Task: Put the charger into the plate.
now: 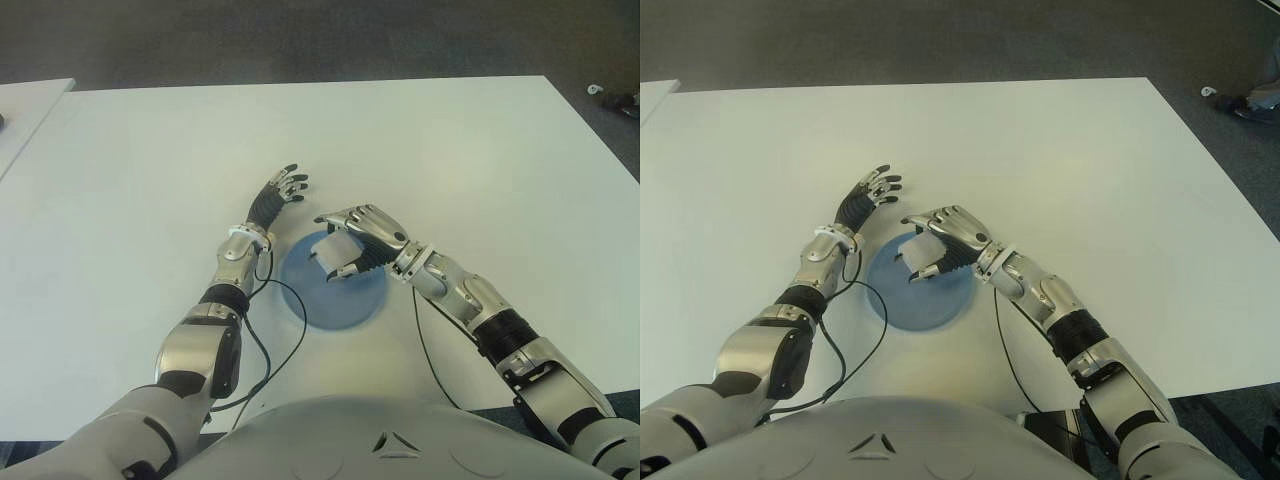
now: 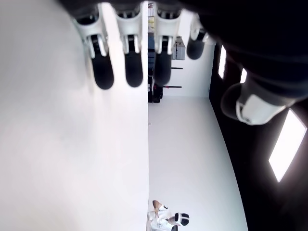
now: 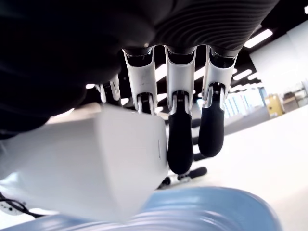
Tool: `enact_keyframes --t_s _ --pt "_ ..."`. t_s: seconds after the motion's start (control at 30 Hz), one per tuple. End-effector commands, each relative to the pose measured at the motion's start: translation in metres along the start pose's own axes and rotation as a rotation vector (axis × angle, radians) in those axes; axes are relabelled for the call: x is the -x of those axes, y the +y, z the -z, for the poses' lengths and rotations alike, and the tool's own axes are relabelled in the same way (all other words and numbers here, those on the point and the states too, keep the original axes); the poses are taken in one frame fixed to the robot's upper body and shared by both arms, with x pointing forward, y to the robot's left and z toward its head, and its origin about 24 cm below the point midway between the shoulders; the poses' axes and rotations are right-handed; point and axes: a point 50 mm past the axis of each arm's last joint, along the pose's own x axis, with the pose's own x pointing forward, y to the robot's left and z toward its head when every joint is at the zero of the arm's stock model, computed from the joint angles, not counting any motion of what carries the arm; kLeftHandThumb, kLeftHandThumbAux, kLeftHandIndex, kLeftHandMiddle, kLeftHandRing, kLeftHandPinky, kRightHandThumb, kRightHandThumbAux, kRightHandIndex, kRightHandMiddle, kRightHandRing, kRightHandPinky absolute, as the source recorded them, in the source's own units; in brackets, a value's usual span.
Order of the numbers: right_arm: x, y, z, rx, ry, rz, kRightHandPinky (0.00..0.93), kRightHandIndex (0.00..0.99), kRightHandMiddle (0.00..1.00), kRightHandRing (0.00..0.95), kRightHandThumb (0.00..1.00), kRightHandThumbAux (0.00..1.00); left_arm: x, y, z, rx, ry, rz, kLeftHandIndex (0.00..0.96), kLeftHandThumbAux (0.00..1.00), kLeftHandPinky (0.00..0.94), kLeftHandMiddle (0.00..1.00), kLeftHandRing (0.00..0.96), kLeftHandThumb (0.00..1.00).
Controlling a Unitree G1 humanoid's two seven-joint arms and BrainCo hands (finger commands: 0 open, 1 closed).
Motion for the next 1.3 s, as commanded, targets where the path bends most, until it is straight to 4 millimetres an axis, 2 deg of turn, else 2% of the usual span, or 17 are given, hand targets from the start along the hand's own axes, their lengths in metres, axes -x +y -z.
enact_keyframes --t_s 0.03,0.53,0.87,1.03,1.1,1.17,1.23,1.3 --pt "0.002 -0.002 -0.001 -0.038 0.01 0.006 0.001 0.002 0.002 0.001 0.199 0.133 0.014 -0.005 0.027 0.023 0.122 -0.002 0.063 0.491 0.206 0.154 0.174 0.0" --pt "0.003 -0.005 -0.001 -0.086 -0.002 0.016 0.0 0.0 0.0 0.0 0.157 0.132 0.015 -0.005 0.025 0.028 0.115 -0.005 0.045 0.506 0.199 0.126 0.149 0.0" --pt "0.004 -0.011 0.002 -0.232 0.045 0.057 0.0 0.0 0.0 0.0 0.157 0.172 0.017 -0.004 0.026 0.006 0.119 0.004 0.05 0.477 0.241 0.172 0.194 0.0" --pt "0.006 -0.018 0.017 -0.335 0.136 0.151 0.0 0.0 0.0 0.0 0.161 0.22 0.016 -0.004 0.027 0.012 0.128 -0.011 0.101 0.474 0.275 0.222 0.239 0.0" --pt "0.005 -0.019 0.026 -0.402 0.191 0.212 0.0 0.0 0.0 0.0 0.16 0.236 0.015 -0.004 0.027 0.012 0.125 -0.026 0.097 0.473 0.248 0.21 0.226 0.0" --pt "0.005 -0.018 0.038 -0.476 0.242 0.268 0.0 0.0 0.0 0.0 0.157 0.248 0.015 -0.004 0.025 -0.001 0.105 -0.054 0.077 0.472 0.183 0.162 0.171 0.0" --pt "0.007 -0.015 0.05 -0.54 0.29 0.31 0.0 0.0 0.0 0.0 0.149 0.263 0.016 -0.004 0.023 -0.02 0.08 -0.089 0.031 0.468 0.081 0.073 0.074 0.0" --pt "0.011 -0.012 0.06 -0.584 0.331 0.341 0.0 0.0 0.0 0.0 0.141 0.278 0.016 -0.003 0.022 -0.038 0.071 -0.125 0.012 0.464 0.033 0.03 0.03 0.0"
